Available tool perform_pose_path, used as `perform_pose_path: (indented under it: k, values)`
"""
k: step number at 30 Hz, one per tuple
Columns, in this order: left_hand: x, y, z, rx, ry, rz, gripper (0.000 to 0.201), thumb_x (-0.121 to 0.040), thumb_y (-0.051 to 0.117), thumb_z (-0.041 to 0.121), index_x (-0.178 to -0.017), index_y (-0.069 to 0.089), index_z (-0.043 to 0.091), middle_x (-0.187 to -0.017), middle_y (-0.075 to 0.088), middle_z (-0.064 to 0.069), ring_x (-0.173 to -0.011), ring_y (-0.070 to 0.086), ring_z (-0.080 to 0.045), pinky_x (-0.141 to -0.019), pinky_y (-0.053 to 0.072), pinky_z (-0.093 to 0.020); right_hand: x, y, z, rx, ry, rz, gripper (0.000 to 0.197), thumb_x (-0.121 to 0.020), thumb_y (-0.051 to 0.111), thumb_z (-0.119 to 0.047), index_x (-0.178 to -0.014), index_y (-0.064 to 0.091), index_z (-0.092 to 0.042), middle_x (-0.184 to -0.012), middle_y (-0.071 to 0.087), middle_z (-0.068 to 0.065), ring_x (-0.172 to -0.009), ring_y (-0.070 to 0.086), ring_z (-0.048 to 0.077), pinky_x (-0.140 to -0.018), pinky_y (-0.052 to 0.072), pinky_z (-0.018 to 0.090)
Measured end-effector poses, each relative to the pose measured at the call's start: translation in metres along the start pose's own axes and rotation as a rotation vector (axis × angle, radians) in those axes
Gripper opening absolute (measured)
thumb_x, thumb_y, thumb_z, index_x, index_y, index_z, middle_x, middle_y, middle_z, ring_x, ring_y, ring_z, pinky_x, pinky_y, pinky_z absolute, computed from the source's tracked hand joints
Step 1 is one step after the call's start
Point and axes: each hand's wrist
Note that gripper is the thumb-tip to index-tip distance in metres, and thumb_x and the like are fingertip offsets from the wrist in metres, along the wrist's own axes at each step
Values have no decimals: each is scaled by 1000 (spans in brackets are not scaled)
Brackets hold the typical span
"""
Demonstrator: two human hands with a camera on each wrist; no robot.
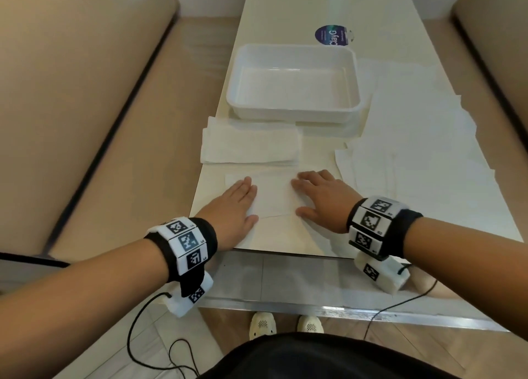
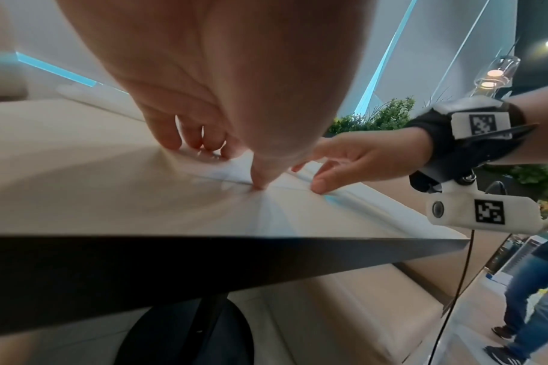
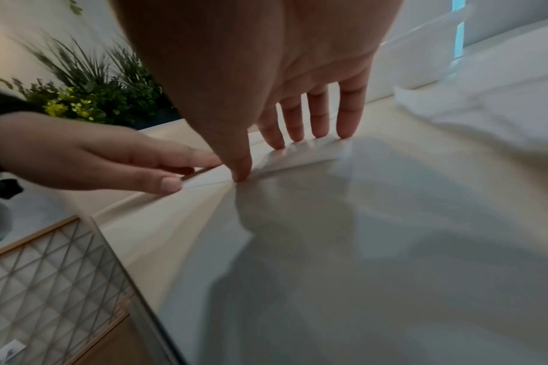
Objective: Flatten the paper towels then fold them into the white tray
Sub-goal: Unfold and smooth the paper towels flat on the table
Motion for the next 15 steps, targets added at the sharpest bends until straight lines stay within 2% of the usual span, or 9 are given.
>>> perform_pose_path:
  k: [5,8,12,15]
  values:
    - [12,5,-7,74,10,38,66,-101,34,41,-154,1,18,-161,-11,-5,-149,-8,-17,-121,6,-33,22,3,11,-41,53,-15,64,-94,47,-44,-149,22,-23,-156,19,0,-139,21,23,-109,32,40]
    - [11,6,-4,92,32,41,64,-99,38,44,-154,10,26,-162,-5,-4,-149,-2,-20,-120,12,-40,30,4,6,-76,53,35,63,-94,49,-41,-149,25,-21,-157,19,1,-141,18,23,-112,30,41]
    - [7,4,6,75,95,61,55,-100,39,43,-151,23,30,-162,5,-2,-148,6,-21,-119,14,-38,27,5,-13,-107,-55,105,50,-96,47,-36,-144,37,-24,-153,30,-1,-139,25,20,-111,29,37]
    - [4,0,11,138,103,101,46,-99,43,38,-144,38,28,-161,14,-3,-146,14,-22,-118,17,-36,21,11,-22,-87,-46,83,49,-97,45,-31,-145,35,-24,-153,30,1,-138,26,22,-107,30,37]
Point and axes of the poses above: each hand's wrist, its own x-axis away from the middle knuckle, its own y-axis out of the palm, z = x × y
